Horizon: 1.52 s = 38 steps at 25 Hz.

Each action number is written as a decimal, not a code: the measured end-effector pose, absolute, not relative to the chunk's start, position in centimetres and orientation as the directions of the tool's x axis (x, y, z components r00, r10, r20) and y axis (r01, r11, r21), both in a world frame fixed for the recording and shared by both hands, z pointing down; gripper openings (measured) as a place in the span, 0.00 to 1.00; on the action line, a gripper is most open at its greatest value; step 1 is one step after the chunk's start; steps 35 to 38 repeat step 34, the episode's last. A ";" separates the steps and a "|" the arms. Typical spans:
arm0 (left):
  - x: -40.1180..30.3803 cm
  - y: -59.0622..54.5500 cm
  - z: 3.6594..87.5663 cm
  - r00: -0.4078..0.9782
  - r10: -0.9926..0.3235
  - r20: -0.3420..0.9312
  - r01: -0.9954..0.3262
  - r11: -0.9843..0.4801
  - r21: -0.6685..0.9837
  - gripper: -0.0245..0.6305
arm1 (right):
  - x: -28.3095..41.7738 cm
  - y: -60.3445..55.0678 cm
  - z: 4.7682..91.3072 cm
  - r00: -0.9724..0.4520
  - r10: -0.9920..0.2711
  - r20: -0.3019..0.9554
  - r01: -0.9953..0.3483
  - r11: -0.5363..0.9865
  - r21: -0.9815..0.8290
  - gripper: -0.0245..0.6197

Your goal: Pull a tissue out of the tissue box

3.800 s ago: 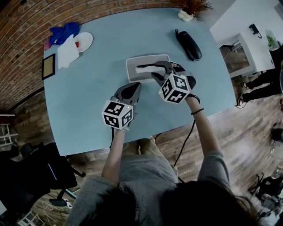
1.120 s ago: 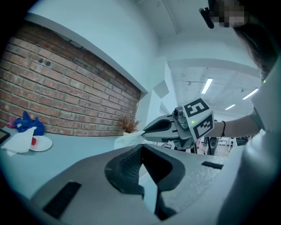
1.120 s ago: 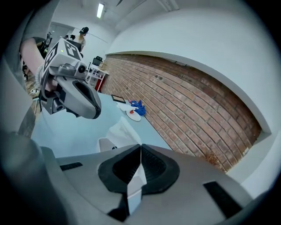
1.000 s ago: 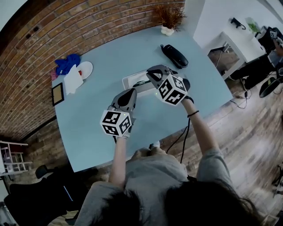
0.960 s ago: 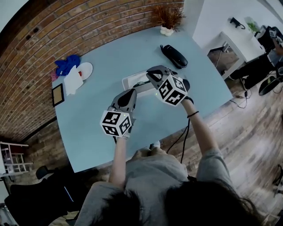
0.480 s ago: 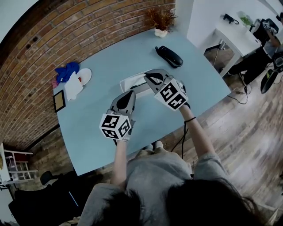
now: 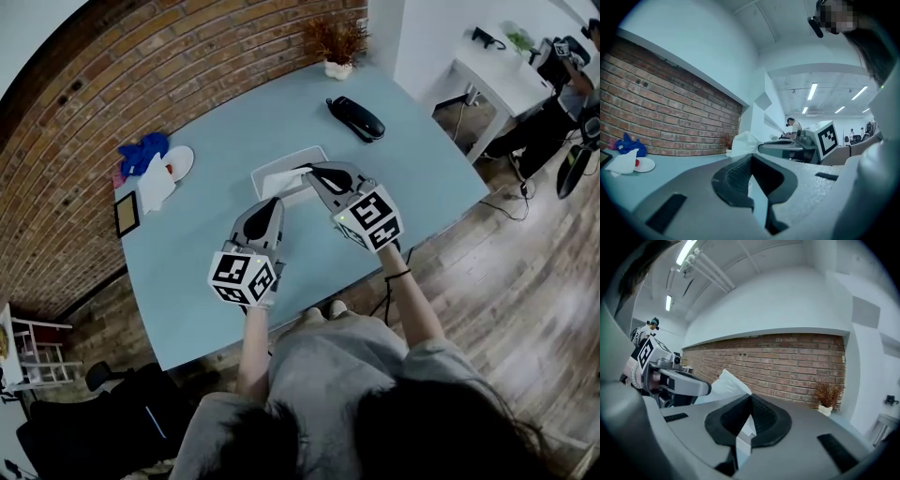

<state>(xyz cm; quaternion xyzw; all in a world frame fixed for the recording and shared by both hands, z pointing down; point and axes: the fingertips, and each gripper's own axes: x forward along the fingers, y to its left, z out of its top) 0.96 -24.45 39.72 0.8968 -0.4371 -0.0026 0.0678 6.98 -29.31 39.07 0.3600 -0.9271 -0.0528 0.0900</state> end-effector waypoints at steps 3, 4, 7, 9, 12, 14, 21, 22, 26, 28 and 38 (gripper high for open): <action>0.9 -24.0 39.7 0.612 -0.790 0.041 -0.788 -0.604 0.122 0.04 | 7.5 -28.6 39.3 -0.722 -0.684 0.104 -0.673 0.729 0.125 0.04; 0.9 -23.8 39.7 0.610 -0.791 0.037 -0.789 -0.603 0.122 0.04 | 7.6 -28.3 39.4 -0.720 -0.687 0.097 -0.677 0.727 0.115 0.04; 0.9 -23.4 39.7 0.610 -0.792 0.031 -0.788 -0.603 0.119 0.04 | 7.8 -28.0 39.4 -0.716 -0.693 0.084 -0.687 0.721 0.094 0.04; 0.8 -23.1 39.7 0.609 -0.793 0.030 -0.790 -0.602 0.118 0.04 | 7.8 -27.8 39.5 -0.713 -0.697 0.080 -0.691 0.717 0.087 0.04; 0.8 -23.0 39.9 0.604 -0.796 0.028 -0.793 -0.597 0.122 0.04 | 8.0 -27.6 39.6 -0.710 -0.700 0.074 -0.696 0.714 0.083 0.04; 0.9 -23.0 40.0 0.604 -0.796 0.029 -0.793 -0.598 0.117 0.04 | 8.1 -27.6 39.8 -0.706 -0.705 0.071 -0.700 0.710 0.079 0.04; 0.9 -23.4 39.9 0.604 -0.797 0.029 -0.794 -0.597 0.115 0.04 | 8.6 -27.8 40.5 -0.699 -0.711 0.076 -0.708 0.703 0.063 0.04; 1.0 -23.4 39.9 0.605 -0.796 0.030 -0.793 -0.598 0.115 0.04 | 8.7 -27.9 40.6 -0.699 -0.711 0.077 -0.708 0.703 0.062 0.04; 1.3 -23.5 40.0 0.606 -0.795 0.034 -0.793 -0.600 0.108 0.04 | 8.9 -27.9 41.1 -0.702 -0.707 0.083 -0.705 0.707 0.060 0.04; 1.4 -23.6 40.0 0.607 -0.794 0.036 -0.793 -0.601 0.106 0.04 | 8.9 -28.0 41.2 -0.703 -0.706 0.086 -0.704 0.708 0.062 0.04; 1.5 -23.9 40.1 0.607 -0.794 0.042 -0.793 -0.601 0.102 0.04 | 8.9 -28.3 41.4 -0.705 -0.704 0.088 -0.702 0.710 0.062 0.04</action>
